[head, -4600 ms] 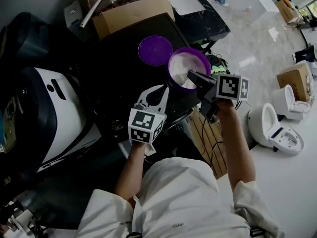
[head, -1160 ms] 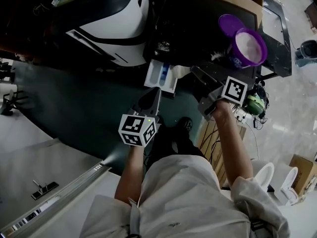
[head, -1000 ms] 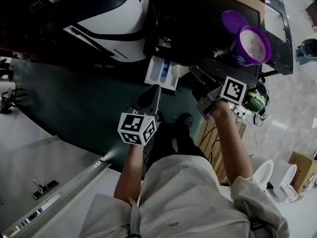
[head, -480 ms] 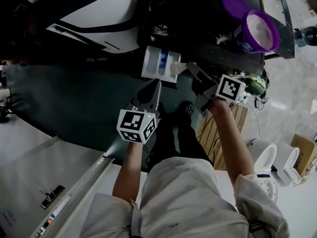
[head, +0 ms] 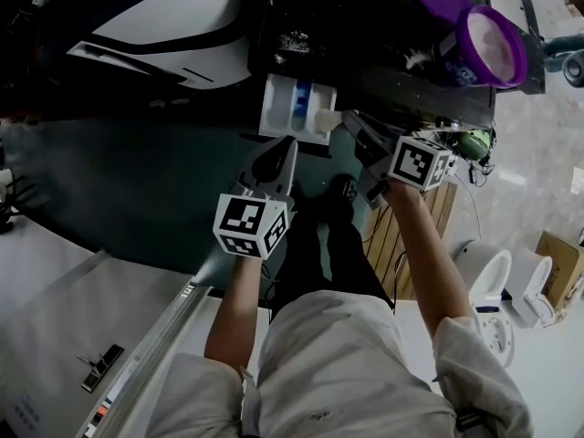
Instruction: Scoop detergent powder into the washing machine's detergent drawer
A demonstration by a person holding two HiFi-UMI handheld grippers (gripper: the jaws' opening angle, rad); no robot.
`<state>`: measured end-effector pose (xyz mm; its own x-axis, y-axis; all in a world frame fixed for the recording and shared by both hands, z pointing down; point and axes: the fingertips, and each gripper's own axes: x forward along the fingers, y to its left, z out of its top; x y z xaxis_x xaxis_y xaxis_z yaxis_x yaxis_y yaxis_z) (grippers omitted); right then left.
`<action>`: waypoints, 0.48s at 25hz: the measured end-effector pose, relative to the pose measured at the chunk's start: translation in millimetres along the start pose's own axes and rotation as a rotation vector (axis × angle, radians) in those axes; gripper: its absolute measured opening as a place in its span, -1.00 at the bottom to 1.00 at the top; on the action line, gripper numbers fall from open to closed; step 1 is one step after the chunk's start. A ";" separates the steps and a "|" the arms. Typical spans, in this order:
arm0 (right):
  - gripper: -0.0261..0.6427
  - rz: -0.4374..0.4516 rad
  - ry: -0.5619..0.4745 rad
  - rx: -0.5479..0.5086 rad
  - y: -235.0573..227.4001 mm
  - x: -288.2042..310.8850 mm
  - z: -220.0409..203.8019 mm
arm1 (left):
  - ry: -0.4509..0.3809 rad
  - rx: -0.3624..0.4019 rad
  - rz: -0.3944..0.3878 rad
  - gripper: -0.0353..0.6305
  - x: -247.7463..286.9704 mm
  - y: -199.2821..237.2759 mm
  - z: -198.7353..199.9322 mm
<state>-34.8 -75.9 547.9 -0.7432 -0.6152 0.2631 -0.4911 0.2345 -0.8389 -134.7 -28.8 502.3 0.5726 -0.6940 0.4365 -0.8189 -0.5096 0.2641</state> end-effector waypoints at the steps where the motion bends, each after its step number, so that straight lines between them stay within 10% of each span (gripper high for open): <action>1: -0.90 -0.011 0.008 -0.024 -2.7 1.5 -3.0 | 0.002 0.002 -0.001 -0.83 1.0 1.4 -1.2; 12: -0.90 -0.082 0.076 -0.292 -10.4 17.0 -19.3 | 0.020 -0.004 -0.023 -0.83 12.4 6.0 -10.3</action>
<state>-51.1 -74.3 570.3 -0.7221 -0.5855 0.3685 -0.6526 0.3997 -0.6437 -133.0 -35.2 518.2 0.5904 -0.6719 0.4471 -0.8057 -0.5231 0.2777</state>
